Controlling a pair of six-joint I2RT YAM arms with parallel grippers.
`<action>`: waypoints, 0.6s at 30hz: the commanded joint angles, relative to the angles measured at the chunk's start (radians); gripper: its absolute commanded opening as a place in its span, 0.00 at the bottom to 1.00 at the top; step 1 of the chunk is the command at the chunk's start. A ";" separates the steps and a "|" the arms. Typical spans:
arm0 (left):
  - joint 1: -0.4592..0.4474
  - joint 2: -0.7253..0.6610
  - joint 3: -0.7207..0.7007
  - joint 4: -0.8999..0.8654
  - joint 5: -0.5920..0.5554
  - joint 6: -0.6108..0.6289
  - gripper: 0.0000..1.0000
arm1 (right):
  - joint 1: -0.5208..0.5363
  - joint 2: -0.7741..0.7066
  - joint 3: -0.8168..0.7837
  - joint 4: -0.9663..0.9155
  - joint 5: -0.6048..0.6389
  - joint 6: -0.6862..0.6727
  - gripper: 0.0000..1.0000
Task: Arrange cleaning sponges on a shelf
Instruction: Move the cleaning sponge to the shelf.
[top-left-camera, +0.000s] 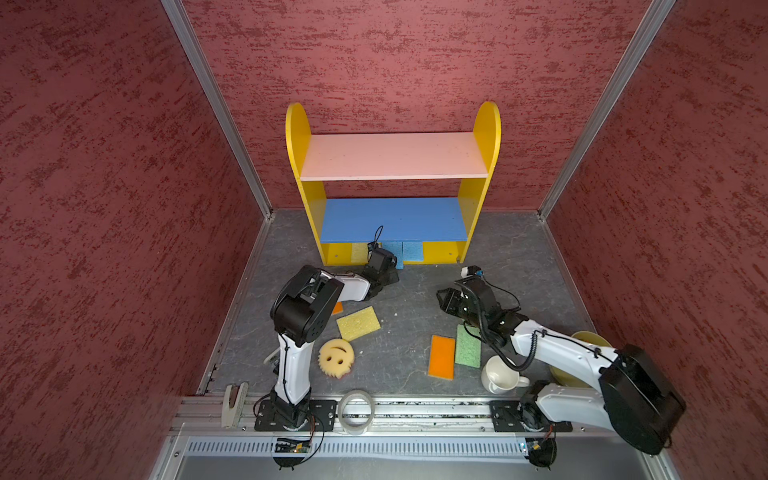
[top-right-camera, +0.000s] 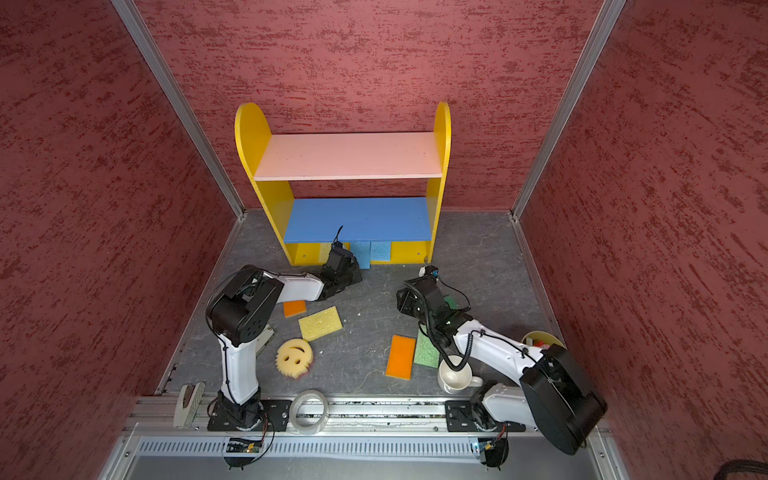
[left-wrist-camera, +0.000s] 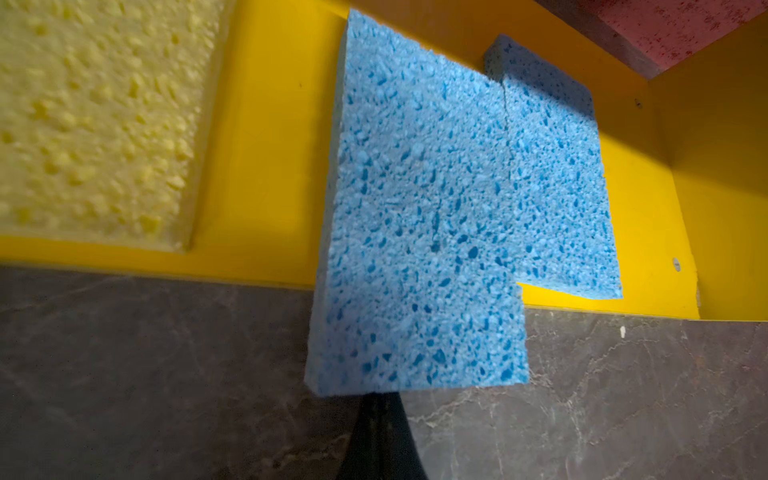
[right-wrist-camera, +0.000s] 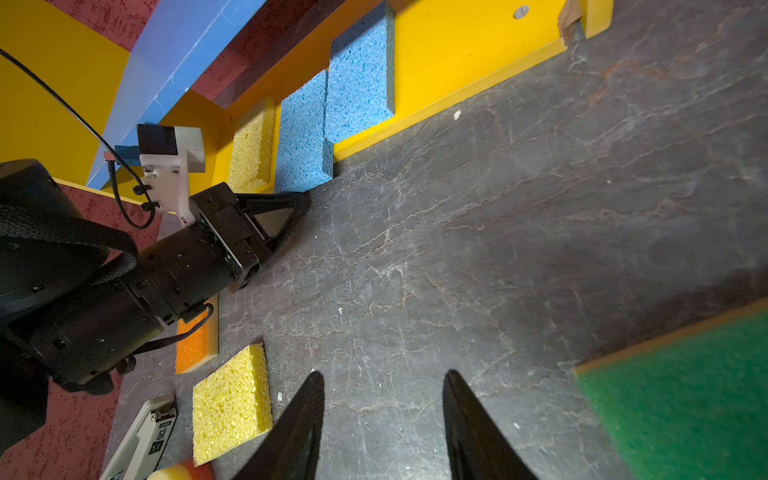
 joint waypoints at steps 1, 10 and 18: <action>0.021 0.021 0.049 0.064 -0.010 0.023 0.00 | -0.004 0.010 0.016 0.019 0.011 0.016 0.48; 0.023 0.033 0.060 0.110 -0.012 0.035 0.00 | -0.004 0.052 0.018 0.051 -0.015 0.020 0.48; 0.021 0.011 0.032 0.132 0.007 0.020 0.00 | -0.005 0.068 0.020 0.061 -0.019 0.021 0.48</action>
